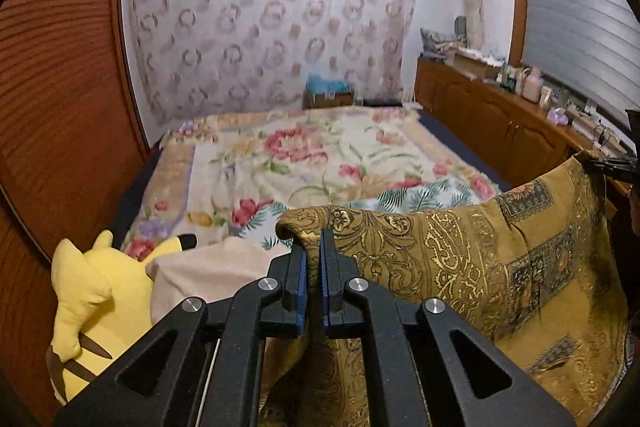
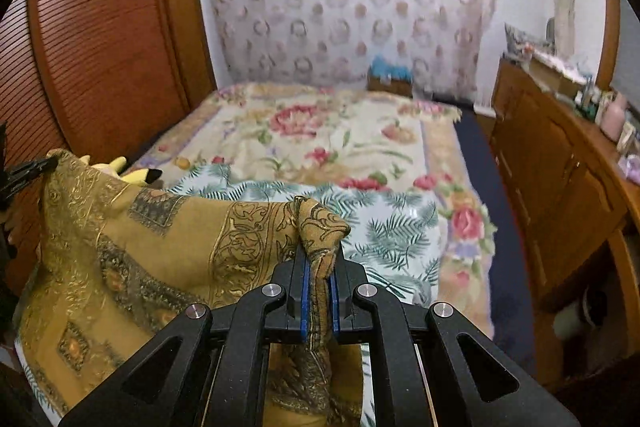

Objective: Fold small clothes

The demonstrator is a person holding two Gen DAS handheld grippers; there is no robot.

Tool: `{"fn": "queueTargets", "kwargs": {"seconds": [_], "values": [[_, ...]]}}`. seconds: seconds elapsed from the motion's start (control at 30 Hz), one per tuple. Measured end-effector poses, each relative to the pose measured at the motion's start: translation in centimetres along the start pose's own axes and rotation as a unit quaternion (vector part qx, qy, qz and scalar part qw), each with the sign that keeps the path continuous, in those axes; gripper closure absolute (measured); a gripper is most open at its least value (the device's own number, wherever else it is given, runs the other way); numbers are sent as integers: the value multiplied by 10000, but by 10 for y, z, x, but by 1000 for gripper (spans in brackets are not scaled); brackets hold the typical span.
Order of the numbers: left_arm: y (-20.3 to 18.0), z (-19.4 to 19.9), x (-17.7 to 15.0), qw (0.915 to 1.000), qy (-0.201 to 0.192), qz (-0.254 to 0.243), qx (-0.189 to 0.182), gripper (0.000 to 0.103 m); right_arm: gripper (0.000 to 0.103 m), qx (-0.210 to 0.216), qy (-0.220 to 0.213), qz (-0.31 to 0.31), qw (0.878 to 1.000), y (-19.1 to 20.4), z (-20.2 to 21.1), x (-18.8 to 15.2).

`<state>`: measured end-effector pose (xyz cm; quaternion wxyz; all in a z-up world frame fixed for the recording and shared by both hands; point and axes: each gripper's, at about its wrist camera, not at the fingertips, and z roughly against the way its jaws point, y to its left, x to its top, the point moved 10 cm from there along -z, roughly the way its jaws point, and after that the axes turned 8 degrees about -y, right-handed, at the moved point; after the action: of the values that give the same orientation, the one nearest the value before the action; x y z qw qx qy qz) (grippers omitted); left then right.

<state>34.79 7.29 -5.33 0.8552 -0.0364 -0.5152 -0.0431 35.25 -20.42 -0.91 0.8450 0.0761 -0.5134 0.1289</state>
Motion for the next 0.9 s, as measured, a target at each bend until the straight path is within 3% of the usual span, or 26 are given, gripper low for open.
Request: {"fn": "queueTargets", "kwargs": {"seconds": [0.1, 0.3, 0.4, 0.5, 0.67, 0.9], "values": [[1, -10, -8, 9998, 175, -10, -6, 95, 95, -27, 112, -36, 9999, -8, 1, 10], [9, -5, -36, 9990, 411, 159, -60, 60, 74, -185, 70, -113, 9997, -14, 28, 7], [10, 0, -53, 9982, 533, 242, -114, 53, 58, -182, 35, -116, 9998, -11, 37, -12], [7, 4, -72, 9962, 717, 385, -310, 41, 56, -192, 64, -101, 9997, -6, 49, -30], [-2, 22, -97, 9944, 885, 423, -388, 38, 56, -194, 290, -31, 9994, 7, 66, -58], [-4, 33, -114, 9946, 950, 363, -223, 38, 56, -258, 725, -342, 9964, 5, 92, -103]]}}
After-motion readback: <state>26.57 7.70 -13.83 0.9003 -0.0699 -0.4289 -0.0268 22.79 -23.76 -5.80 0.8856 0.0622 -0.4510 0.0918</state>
